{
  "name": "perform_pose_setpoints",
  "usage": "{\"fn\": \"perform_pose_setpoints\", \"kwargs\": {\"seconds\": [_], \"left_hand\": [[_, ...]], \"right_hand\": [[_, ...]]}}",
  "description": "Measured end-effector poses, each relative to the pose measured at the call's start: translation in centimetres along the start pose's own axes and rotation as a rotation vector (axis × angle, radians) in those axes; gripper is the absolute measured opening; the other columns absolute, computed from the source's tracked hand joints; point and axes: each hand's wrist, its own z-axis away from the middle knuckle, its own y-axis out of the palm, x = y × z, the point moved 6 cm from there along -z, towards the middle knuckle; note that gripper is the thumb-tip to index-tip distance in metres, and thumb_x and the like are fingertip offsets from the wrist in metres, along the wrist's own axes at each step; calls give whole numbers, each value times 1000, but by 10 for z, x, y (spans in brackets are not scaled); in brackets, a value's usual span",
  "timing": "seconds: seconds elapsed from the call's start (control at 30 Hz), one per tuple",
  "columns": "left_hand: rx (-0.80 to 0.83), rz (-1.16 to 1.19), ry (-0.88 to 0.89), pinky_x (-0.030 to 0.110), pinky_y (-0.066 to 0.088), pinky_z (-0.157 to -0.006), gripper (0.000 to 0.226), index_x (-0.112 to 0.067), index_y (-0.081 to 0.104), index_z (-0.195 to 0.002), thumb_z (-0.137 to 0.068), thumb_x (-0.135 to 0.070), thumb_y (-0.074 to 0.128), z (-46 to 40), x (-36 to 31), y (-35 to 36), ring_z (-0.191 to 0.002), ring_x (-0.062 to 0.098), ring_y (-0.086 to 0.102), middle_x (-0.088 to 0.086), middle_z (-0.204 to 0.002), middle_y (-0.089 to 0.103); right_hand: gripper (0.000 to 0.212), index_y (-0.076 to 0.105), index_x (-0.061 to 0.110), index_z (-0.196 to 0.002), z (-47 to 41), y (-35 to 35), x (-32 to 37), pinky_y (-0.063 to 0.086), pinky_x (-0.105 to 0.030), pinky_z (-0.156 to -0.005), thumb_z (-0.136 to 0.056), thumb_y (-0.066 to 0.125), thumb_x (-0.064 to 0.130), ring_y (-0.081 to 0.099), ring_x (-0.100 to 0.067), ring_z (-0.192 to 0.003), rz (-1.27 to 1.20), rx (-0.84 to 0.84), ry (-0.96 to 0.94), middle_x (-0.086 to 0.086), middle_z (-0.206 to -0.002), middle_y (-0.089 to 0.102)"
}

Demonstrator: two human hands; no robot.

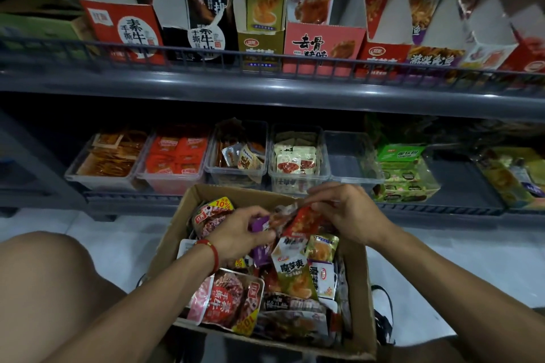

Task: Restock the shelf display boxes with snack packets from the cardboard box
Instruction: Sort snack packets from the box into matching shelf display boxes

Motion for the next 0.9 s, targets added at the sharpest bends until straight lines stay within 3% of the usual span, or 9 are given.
{"fn": "perform_pose_setpoints", "kwargs": {"seconds": [0.1,0.2,0.27,0.33,0.47,0.63,0.77,0.83,0.9], "left_hand": [[65,-94,-109,20,54,-86,62,-23,51,-140,-87,-27,80,7,4,2,-107,12,64,-4,-122,64],[59,-210,-37,20,41,-100,94,-28,29,-156,-81,-48,81,15,-9,1,-133,12,47,-10,-146,46],[92,21,11,21,43,-101,81,-36,40,-148,-79,-54,79,20,-25,5,-128,5,50,-18,-138,50],[123,356,-21,31,54,-96,60,-28,58,-132,-81,-51,78,21,-34,10,-114,13,67,-4,-128,69],[57,569,-5,31,61,-69,23,-7,66,-115,-94,-14,68,23,-48,9,-91,24,76,13,-108,78],[-134,607,52,48,58,-94,39,-15,64,-123,-87,-8,77,25,-52,-15,-102,26,75,5,-109,78],[-318,589,121,21,59,-76,16,-16,72,-109,-98,-10,63,32,-60,-42,-87,5,74,-7,-96,80],[-375,450,212,4,51,-73,28,-29,79,-101,-99,-8,61,35,-63,-57,-102,-11,62,-19,-125,67],[-382,343,256,3,47,-86,45,-42,80,-100,-102,-4,56,35,-59,-66,-120,-12,54,-21,-141,50]], "right_hand": [[12,74,31,-100,0,-16,-1,60,-28,-83,-100,63,28,68,-6,-95,-38,-13,95,15,-95,73],[7,70,30,-96,1,-30,-3,61,-33,-82,-98,64,30,69,-9,-95,-178,7,197,9,-94,75],[9,71,23,-100,5,-33,1,60,-31,-79,-97,64,28,73,-13,-91,-391,22,263,1,-92,78],[14,71,16,-104,7,-29,7,59,-29,-77,-99,61,24,75,-15,-90,-589,31,305,-3,-92,79],[17,65,20,-114,4,-25,20,59,-26,-71,-99,60,25,76,-16,-90,-683,-56,318,3,-93,79],[29,64,29,-115,5,-21,29,61,-27,-67,-87,74,26,76,-9,-85,-597,0,387,3,-92,78],[16,69,19,-103,5,-45,23,61,-28,-66,-88,74,20,77,-15,-79,-609,-163,424,-3,-90,79],[15,67,18,-103,6,-63,18,59,-28,-64,-89,73,16,77,-17,-76,-636,-219,428,-5,-87,79],[16,67,14,-107,10,-81,10,56,-25,-56,-91,71,14,76,-18,-71,-687,-311,439,-8,-86,78]]}}
